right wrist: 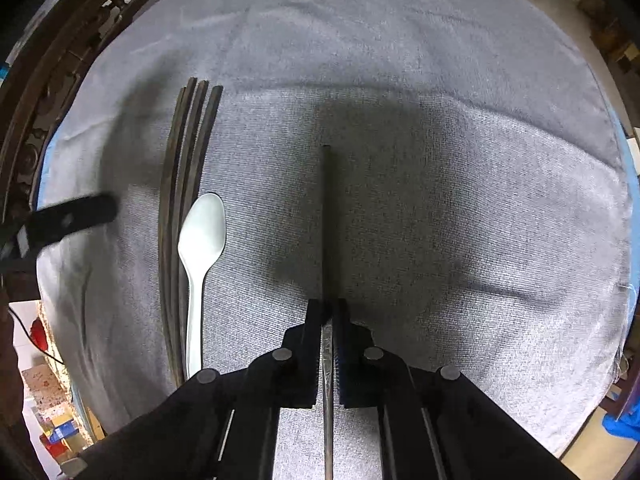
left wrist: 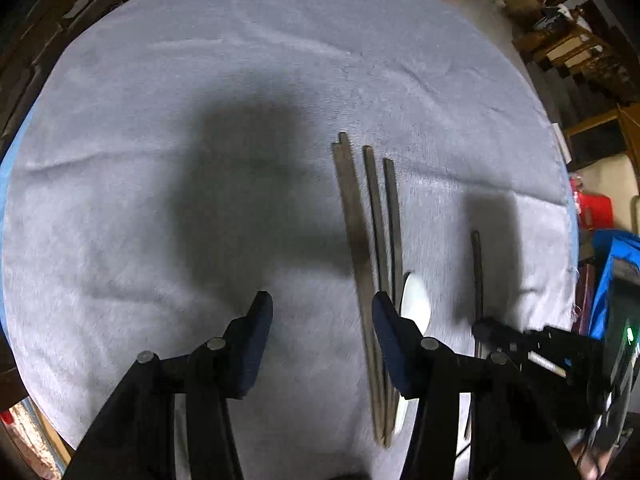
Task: Organize utensils
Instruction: 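Close the right gripper on a dark chopstick while the left gripper grasps another chopstick, then lift both held chopsticks off the cloth and carry them toward the black holder, then lower both chopsticks into the black holder and open both grippers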
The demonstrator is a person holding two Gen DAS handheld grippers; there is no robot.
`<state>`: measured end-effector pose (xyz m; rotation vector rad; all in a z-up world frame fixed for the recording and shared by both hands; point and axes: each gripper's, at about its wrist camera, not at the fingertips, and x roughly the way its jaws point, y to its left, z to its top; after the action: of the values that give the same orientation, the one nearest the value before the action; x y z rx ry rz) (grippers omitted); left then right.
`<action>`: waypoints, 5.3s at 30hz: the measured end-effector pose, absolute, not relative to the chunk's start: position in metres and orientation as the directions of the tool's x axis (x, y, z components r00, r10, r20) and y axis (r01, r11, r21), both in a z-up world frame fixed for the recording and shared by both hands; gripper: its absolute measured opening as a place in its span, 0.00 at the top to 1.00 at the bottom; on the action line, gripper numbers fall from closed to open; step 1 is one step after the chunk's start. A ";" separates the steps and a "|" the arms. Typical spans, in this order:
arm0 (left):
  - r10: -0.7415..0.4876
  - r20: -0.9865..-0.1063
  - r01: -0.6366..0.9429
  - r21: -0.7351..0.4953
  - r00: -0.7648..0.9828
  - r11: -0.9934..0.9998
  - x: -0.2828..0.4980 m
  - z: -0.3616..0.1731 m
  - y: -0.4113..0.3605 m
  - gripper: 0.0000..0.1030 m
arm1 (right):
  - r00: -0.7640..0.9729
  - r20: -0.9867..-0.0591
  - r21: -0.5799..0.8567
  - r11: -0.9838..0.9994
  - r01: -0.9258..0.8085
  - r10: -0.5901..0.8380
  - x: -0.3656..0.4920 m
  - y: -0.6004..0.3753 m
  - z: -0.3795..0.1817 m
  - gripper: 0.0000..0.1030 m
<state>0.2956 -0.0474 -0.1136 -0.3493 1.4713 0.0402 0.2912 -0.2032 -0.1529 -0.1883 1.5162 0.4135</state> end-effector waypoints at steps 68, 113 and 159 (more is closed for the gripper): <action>-0.052 -0.953 -0.166 -0.106 0.300 0.980 0.168 -0.046 -0.014 0.95 | 0.173 -0.904 0.352 0.910 -0.220 0.391 0.228 -0.292 -0.082 0.94; -0.058 -0.551 -0.189 -0.380 0.832 0.905 0.048 0.076 -0.033 0.95 | 0.681 -0.452 0.501 0.796 -0.340 0.576 0.070 -0.270 0.054 0.94; -0.050 -0.624 -0.192 -0.314 0.780 0.930 0.017 0.004 -0.070 0.95 | 0.664 -0.551 0.349 0.862 -0.367 0.505 0.026 -0.227 -0.017 0.94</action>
<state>0.0173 -0.0697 0.0040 -0.3762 0.6765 0.0785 0.0257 -0.2273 -0.0168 0.2159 0.6849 0.4968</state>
